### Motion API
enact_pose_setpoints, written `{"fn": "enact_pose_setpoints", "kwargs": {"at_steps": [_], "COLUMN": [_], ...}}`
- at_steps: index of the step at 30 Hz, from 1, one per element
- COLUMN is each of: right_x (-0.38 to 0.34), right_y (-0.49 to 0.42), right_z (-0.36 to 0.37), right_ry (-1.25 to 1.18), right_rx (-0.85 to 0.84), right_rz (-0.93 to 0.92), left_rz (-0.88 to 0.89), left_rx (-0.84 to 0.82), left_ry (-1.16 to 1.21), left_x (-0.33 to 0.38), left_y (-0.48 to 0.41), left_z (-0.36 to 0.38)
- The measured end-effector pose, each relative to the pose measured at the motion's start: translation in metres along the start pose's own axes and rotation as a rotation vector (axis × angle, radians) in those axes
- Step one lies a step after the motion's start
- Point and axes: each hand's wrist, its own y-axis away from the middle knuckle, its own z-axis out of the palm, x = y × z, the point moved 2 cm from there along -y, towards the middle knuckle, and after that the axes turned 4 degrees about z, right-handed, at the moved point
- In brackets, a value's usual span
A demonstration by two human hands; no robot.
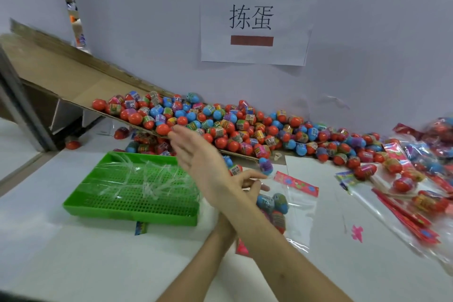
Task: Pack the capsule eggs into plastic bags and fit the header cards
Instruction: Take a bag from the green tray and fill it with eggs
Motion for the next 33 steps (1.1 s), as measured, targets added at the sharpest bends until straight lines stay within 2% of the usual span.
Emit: {"fn": "enact_pose_setpoints", "kwargs": {"at_steps": [2,3,5,7,9,11,12,13,16,18,23,29,33], "right_x": [-0.02,-0.029,-0.043,-0.054,-0.053,-0.039,-0.03,-0.024,-0.016,-0.014,-0.007,-0.011,-0.009], "right_y": [0.009,0.018,0.037,0.059,0.081,0.098,0.102,0.101,0.088,0.082,0.089,0.083,0.082], "right_z": [-0.026,-0.042,-0.076,-0.115,-0.155,-0.18,-0.187,-0.191,-0.185,-0.179,-0.185,-0.178,-0.171], "right_ry": [-0.263,-0.338,-0.319,-0.104,0.214,0.535,0.618,0.612,0.387,0.399,0.377,0.233,0.333], "right_rx": [0.123,0.165,0.222,0.384,0.646,0.862,0.888,0.853,0.612,0.538,0.613,0.532,0.504], "right_rz": [-0.047,-0.074,-0.185,-0.321,-0.421,-0.441,-0.41,-0.373,-0.204,-0.154,-0.125,-0.085,-0.122], "left_rz": [0.004,0.02,0.055,0.04,-0.001,-0.04,-0.066,-0.092,-0.158,-0.178,-0.19,-0.166,-0.156], "left_rx": [-0.026,0.028,0.125,0.118,0.136,0.203,0.231,0.254,0.274,0.261,0.257,0.236,0.223], "left_ry": [0.104,0.117,0.111,0.228,0.34,0.495,0.571,0.619,0.71,0.731,0.714,0.728,0.754], "left_x": [-0.002,-0.003,-0.004,0.0,0.001,-0.001,0.0,0.001,0.0,-0.001,-0.006,-0.008,-0.007], "left_y": [0.001,-0.001,-0.003,-0.002,-0.005,-0.01,-0.013,-0.015,-0.018,-0.018,-0.025,-0.025,-0.025], "left_z": [-0.002,-0.004,-0.007,-0.004,-0.003,-0.005,-0.006,-0.007,-0.006,-0.007,-0.01,-0.011,-0.012]}}
